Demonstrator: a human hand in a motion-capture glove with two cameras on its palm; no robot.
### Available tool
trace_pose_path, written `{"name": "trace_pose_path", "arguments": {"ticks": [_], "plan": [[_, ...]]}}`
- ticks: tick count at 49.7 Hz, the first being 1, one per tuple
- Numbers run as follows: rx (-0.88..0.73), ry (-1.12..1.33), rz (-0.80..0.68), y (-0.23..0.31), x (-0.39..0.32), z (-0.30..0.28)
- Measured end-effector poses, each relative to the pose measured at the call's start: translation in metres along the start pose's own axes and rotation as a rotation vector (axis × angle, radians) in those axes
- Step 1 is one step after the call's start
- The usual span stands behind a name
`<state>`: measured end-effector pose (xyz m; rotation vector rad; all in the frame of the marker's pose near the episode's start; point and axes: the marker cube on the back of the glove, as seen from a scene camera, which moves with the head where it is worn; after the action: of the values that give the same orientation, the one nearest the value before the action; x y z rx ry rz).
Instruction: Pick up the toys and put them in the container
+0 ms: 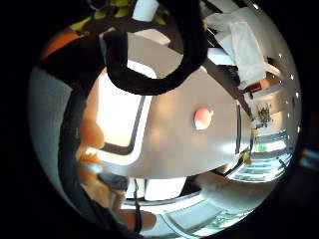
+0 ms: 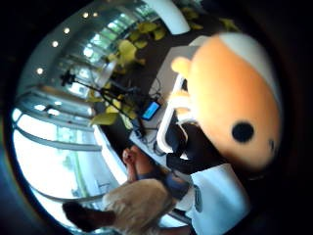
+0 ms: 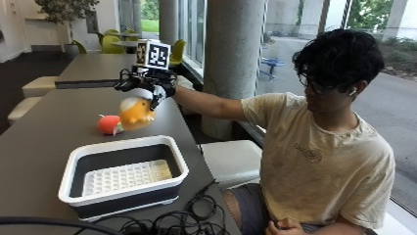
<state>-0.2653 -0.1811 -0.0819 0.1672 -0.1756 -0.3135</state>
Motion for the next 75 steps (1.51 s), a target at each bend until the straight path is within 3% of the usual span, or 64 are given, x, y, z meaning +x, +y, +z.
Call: {"name": "trace_pose_path", "arguments": {"ticks": [75], "plan": [[-0.005, 0.018, -0.074, 0.030, 0.009, -0.008]]}}
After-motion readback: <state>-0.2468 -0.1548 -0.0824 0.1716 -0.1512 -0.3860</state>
